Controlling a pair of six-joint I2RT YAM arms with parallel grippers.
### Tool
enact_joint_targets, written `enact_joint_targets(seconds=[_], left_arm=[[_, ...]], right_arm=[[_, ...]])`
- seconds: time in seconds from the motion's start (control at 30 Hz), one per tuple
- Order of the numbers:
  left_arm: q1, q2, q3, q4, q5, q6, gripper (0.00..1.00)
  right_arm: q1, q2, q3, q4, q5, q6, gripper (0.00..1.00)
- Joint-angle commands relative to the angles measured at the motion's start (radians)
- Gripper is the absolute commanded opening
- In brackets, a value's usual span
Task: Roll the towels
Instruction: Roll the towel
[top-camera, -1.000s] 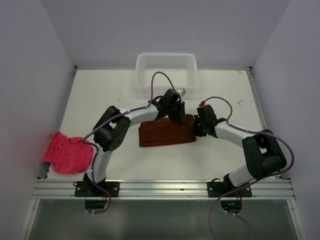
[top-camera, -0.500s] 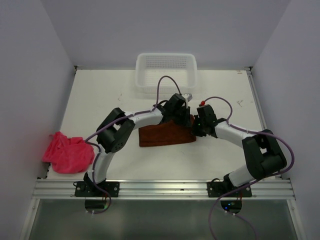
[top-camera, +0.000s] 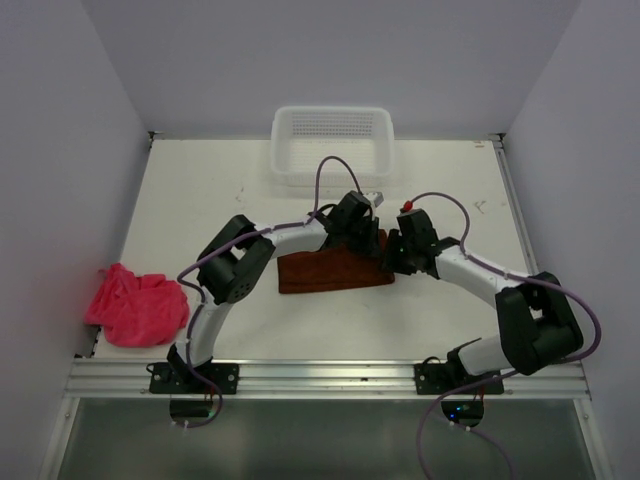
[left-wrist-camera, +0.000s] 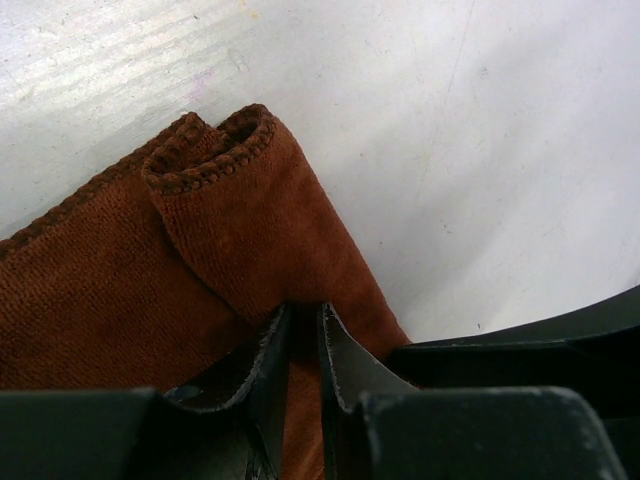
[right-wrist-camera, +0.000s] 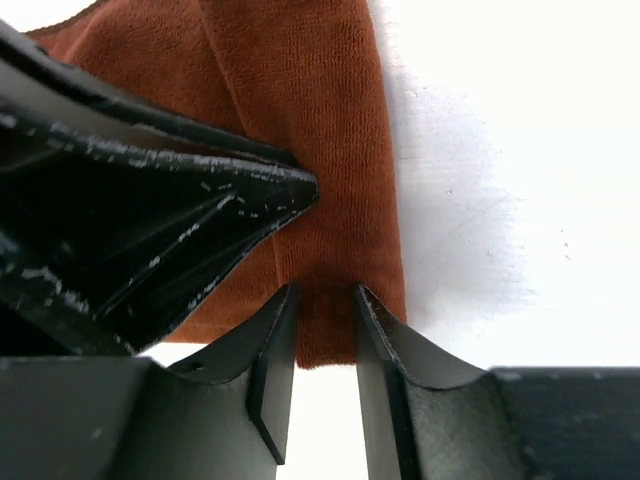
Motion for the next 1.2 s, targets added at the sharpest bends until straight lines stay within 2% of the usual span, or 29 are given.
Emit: enact_joint_targets(seconds=[0.0, 0.33, 0.7, 0.97, 1.17], left_arm=[[0.002, 0.020, -0.011, 0.018, -0.021, 0.008, 0.20], [0.004, 0.015, -0.011, 0.019, -0.020, 0.005, 0.20], [0.002, 0.003, -0.018, 0.019, -0.020, 0.005, 0.20], [0.002, -0.011, -0.023, 0.018, -0.020, 0.005, 0.20], [0.004, -0.014, -0.023, 0.015, -0.021, 0.006, 0.20]], right_arm=[[0.002, -0.049, -0.027, -0.047, -0.003, -0.046, 0.34], [0.002, -0.056, -0.129, -0.028, 0.017, -0.057, 0.36], [-0.010, -0.167, 0.000, -0.148, 0.051, -0.038, 0.43], [-0.039, -0.082, -0.009, -0.047, -0.013, 0.026, 0.51], [-0.044, -0.032, -0.041, 0.034, -0.055, 0.049, 0.53]])
